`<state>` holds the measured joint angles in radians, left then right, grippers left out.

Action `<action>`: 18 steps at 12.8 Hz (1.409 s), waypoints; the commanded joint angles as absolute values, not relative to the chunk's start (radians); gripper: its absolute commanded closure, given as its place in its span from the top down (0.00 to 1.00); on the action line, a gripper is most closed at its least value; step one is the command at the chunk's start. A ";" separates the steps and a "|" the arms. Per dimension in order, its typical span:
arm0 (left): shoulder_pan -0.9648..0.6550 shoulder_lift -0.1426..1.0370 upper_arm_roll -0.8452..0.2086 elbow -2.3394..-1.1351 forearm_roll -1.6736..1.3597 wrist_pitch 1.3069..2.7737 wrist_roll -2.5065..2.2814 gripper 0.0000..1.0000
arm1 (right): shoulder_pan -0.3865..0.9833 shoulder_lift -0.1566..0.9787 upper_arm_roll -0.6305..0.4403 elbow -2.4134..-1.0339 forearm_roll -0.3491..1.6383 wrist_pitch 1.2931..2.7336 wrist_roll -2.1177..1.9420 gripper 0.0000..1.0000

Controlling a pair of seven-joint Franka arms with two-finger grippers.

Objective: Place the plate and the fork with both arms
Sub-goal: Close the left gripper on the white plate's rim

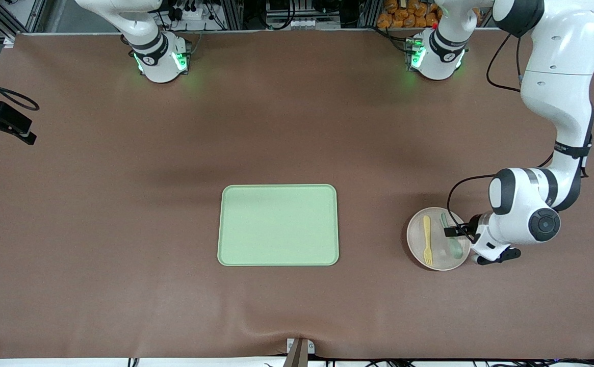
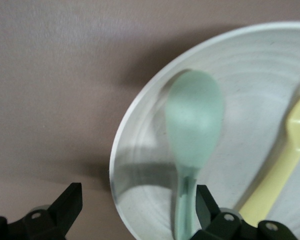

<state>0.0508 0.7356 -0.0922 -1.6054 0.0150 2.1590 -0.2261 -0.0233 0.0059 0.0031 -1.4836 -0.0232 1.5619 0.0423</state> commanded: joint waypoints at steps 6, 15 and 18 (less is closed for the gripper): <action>0.057 0.710 -0.089 -1.646 0.023 2.174 -0.227 1.00 | -0.041 0.008 0.017 -1.473 -0.018 1.552 0.031 1.00; 0.063 0.715 -0.086 -1.647 0.044 2.171 -0.227 1.00 | -0.044 0.008 0.018 -1.474 -0.015 1.552 0.031 1.00; 0.064 0.715 -0.087 -1.646 0.046 2.171 -0.226 1.00 | -0.044 0.008 0.018 -1.474 -0.015 1.552 0.031 1.00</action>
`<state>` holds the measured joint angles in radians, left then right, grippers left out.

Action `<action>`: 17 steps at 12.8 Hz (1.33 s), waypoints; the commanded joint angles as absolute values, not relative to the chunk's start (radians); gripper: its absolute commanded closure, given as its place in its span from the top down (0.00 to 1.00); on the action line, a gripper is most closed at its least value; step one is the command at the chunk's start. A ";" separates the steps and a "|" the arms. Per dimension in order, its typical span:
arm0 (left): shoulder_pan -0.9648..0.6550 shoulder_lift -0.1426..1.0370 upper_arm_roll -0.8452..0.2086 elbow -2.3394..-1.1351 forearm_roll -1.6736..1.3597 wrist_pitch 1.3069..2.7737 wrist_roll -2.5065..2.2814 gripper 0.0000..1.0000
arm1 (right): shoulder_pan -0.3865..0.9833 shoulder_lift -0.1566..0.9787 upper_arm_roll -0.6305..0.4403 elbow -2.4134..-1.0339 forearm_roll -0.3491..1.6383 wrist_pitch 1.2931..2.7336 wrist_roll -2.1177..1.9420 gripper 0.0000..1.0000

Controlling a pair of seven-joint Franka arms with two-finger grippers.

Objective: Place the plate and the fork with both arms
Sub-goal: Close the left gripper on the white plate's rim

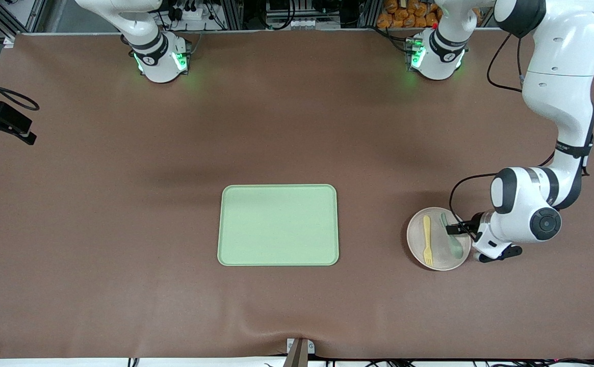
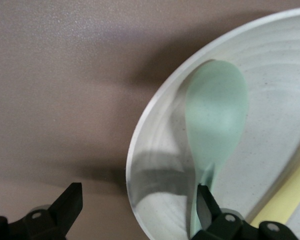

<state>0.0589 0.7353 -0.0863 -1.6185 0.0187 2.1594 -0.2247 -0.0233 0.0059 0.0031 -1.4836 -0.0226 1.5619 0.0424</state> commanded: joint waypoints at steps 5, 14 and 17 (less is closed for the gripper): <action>0.064 0.715 -0.086 -1.646 0.046 2.171 -0.225 0.97 | -0.044 0.008 0.017 -1.474 -0.015 1.552 0.031 1.00; 0.095 0.684 -0.087 -1.643 0.045 2.120 -0.186 0.96 | -0.044 0.008 0.017 -1.474 -0.015 1.552 0.031 1.00; 0.078 0.704 -0.087 -1.635 0.046 2.132 -0.204 0.96 | -0.044 0.008 0.018 -1.474 -0.015 1.552 0.031 1.00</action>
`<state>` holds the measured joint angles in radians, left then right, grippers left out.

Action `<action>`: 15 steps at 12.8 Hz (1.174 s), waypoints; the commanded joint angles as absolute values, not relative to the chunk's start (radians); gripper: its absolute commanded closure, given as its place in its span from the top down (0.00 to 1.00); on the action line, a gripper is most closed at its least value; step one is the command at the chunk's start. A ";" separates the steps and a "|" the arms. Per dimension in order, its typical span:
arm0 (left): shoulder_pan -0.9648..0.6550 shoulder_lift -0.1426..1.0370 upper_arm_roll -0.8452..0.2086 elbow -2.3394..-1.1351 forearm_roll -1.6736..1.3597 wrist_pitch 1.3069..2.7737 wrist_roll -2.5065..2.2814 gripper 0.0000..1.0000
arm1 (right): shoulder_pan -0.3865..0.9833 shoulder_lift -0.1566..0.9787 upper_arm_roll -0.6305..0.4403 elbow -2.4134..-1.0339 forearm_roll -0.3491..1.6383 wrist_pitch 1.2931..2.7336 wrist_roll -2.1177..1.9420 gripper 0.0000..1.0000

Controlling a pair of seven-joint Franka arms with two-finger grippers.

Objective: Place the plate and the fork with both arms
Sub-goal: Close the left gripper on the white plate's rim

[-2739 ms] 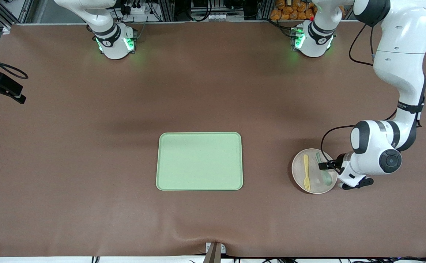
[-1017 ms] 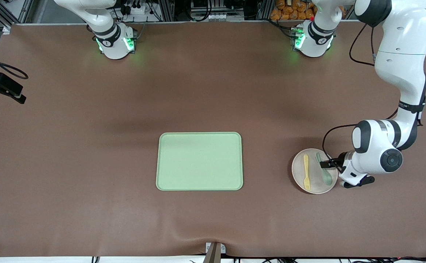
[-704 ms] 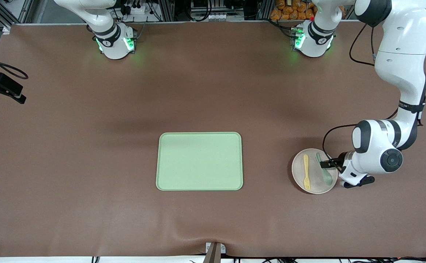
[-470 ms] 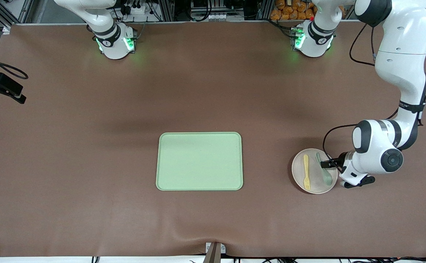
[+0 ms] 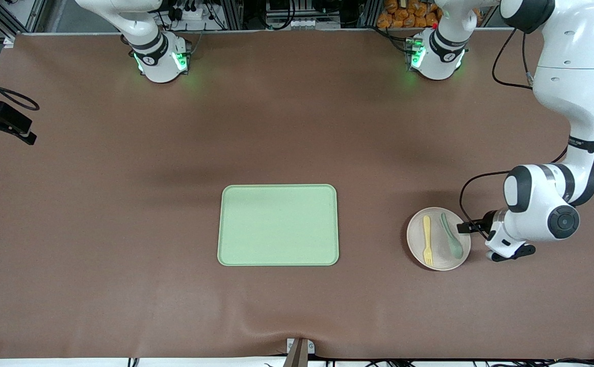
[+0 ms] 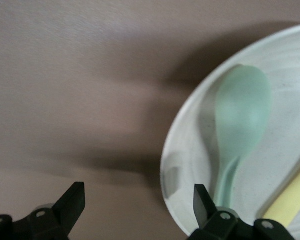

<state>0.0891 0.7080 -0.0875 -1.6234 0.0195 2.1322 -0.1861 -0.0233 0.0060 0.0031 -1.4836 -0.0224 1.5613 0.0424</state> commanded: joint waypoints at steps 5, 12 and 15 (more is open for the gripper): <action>0.069 0.721 -0.087 -1.635 0.046 2.171 -0.201 0.83 | -0.044 0.008 0.018 -1.474 -0.015 1.552 0.031 1.00; 0.069 0.718 -0.087 -1.635 0.046 2.171 -0.184 0.00 | -0.046 0.008 0.018 -1.474 -0.015 1.552 0.031 1.00; 0.071 0.710 -0.087 -1.635 0.046 2.168 -0.164 0.00 | -0.046 0.008 0.017 -1.474 -0.015 1.552 0.031 1.00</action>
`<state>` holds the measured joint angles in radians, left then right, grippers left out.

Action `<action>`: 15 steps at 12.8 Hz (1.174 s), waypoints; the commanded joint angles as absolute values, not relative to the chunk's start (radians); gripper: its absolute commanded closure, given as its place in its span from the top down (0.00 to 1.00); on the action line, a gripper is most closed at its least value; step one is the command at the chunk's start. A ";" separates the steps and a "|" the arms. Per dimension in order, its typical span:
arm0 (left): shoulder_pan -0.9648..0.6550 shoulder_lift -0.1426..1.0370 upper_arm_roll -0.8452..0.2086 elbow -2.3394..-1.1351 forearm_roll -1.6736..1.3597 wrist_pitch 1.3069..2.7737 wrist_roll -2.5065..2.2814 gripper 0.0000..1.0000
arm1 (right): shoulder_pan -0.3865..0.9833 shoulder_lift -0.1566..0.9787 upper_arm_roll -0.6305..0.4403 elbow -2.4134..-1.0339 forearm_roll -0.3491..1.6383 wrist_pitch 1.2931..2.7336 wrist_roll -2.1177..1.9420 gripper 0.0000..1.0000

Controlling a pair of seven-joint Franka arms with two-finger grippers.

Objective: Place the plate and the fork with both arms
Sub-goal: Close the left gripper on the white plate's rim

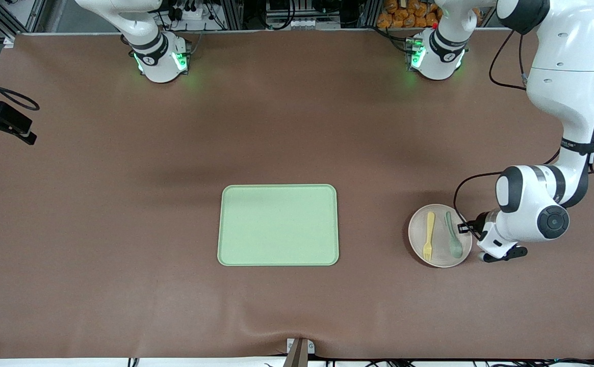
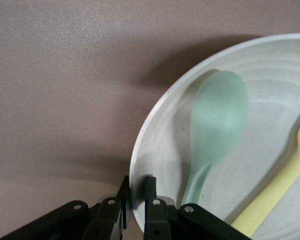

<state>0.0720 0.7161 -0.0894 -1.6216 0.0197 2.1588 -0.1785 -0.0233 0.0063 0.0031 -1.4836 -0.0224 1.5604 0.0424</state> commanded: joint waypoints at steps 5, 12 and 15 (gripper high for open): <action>0.078 0.683 -0.100 -1.634 0.046 2.166 -0.057 0.00 | -0.046 0.008 0.018 -1.474 -0.015 1.552 0.031 1.00; 0.094 0.635 -0.167 -1.600 0.005 2.171 -0.049 0.00 | -0.046 0.008 0.018 -1.476 -0.015 1.551 0.031 1.00; 0.091 0.626 -0.184 -1.571 -0.018 2.171 -0.049 0.00 | -0.045 0.008 0.017 -1.476 -0.015 1.551 0.031 1.00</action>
